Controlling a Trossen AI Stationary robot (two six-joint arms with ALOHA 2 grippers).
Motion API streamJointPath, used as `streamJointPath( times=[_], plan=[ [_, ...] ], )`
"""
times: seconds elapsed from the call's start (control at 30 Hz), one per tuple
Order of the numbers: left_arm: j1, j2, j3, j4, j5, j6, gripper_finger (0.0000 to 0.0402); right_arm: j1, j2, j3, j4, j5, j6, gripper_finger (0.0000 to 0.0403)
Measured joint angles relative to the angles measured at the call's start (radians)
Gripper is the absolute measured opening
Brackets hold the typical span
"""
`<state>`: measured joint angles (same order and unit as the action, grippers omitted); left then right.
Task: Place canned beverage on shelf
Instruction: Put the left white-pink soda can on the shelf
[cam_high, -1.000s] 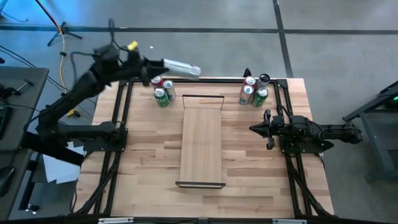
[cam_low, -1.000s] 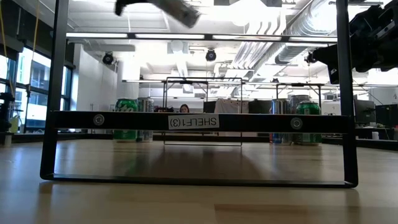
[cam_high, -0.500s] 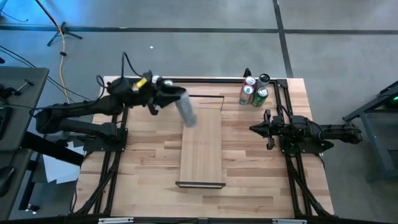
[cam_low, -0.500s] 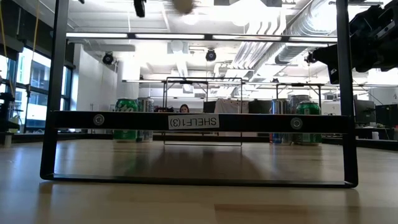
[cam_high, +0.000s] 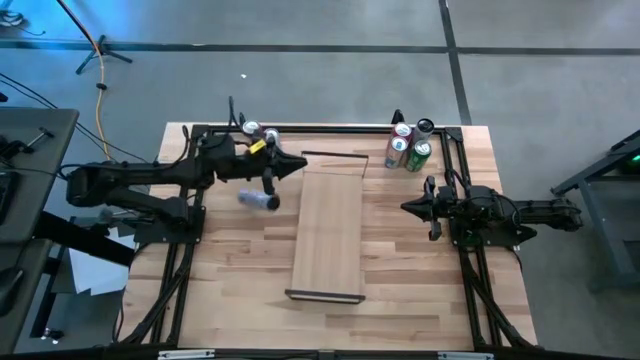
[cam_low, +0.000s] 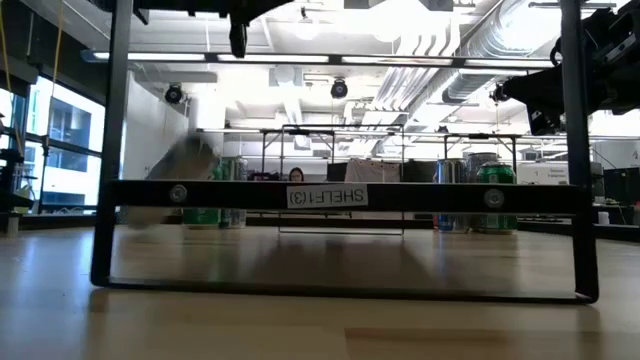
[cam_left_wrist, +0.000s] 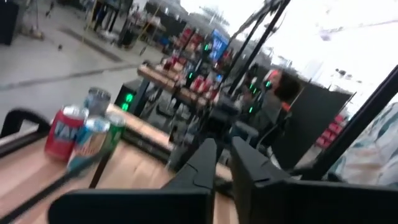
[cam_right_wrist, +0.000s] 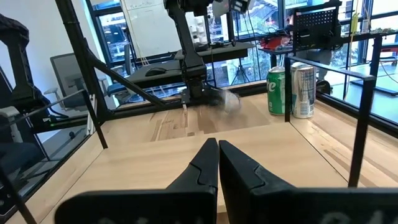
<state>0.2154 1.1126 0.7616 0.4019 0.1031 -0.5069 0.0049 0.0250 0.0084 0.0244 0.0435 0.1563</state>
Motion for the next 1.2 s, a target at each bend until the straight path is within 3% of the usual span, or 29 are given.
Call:
streamJointPath(
  times=[0.37, 0.5, 0.67, 0.97, 1.2],
  plan=[
    [0.007, -0.168, 0.000, -0.125, -0.013, 0.128, 0.0039, 0.000, 0.000, 0.000, 0.000, 0.001, 0.000, 0.0000],
    [0.026, -0.248, 0.000, -0.273, -0.069, 0.142, 0.0049, 0.000, 0.000, 0.000, 0.000, 0.001, 0.000, 0.0000],
    [0.093, -0.293, 0.080, -0.619, -0.067, 0.151, 0.0113, 0.000, 0.000, 0.000, -0.001, 0.004, 0.000, 0.0000],
    [0.184, -0.124, 0.385, -1.341, -0.069, 0.376, 0.0272, 0.000, 0.000, 0.000, 0.000, 0.004, 0.000, 0.0000],
    [0.249, 0.085, 0.447, -1.645, -0.128, 0.618, 0.0309, 0.000, 0.000, 0.000, 0.000, 0.003, 0.000, 0.0000]
  ],
)
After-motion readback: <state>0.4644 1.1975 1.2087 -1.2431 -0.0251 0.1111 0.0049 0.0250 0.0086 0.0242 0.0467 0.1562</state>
